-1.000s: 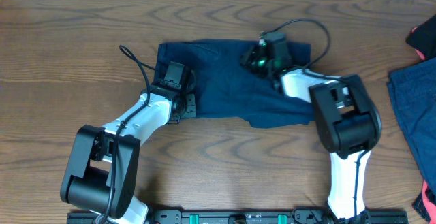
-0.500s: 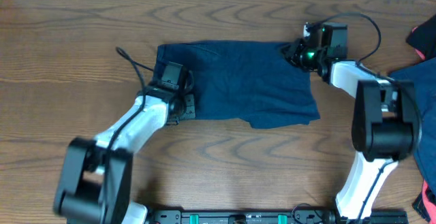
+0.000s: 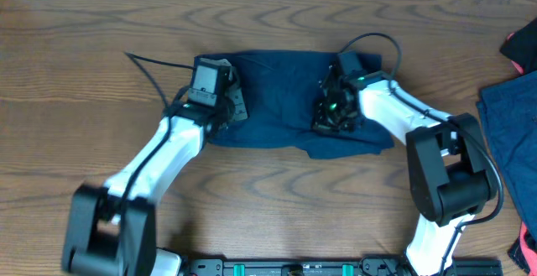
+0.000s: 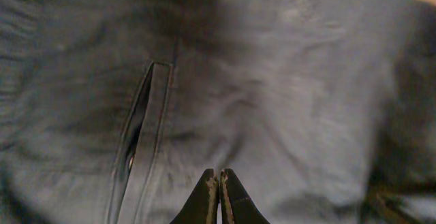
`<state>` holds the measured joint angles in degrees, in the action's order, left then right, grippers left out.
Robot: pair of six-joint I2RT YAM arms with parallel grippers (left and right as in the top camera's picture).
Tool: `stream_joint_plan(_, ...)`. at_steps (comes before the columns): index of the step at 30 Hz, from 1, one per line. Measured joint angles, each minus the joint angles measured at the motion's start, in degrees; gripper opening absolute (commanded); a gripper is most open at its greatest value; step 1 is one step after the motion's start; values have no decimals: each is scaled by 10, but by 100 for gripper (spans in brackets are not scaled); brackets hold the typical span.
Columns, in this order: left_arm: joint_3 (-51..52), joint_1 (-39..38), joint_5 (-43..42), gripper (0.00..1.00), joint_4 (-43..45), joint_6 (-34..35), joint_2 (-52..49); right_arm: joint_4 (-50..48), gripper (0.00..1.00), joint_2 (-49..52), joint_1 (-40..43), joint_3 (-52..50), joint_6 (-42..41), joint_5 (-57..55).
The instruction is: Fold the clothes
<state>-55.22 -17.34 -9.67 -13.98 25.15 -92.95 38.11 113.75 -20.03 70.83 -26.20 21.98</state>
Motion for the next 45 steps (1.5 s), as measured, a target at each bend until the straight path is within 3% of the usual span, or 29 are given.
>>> stream_joint_plan(9,0,0,5,6,59,-1,-118,232,4,-2,2,5,23,-170)
stream_joint_plan(19,-6,22,46,6,5,-9,-112,265,6,-2,80,-1,26,-327)
stream_joint_plan(26,-5,65,22,8,-12,-12,-98,255,1,-2,133,1,60,-313)
stream_joint_plan(31,-4,72,-19,12,-41,-12,-17,251,1,-2,142,40,138,-193)
stream_joint_plan(34,-4,71,-27,17,-74,-14,60,223,1,-5,141,66,185,-109)
stream_joint_plan(39,-4,88,-8,40,-162,-17,158,154,1,-21,126,78,208,-3)
stream_joint_plan(43,-4,123,7,59,-211,-18,157,98,2,-22,89,80,192,35)
stream_joint_plan(45,-4,141,11,79,-215,-17,141,72,3,-21,63,80,174,41)
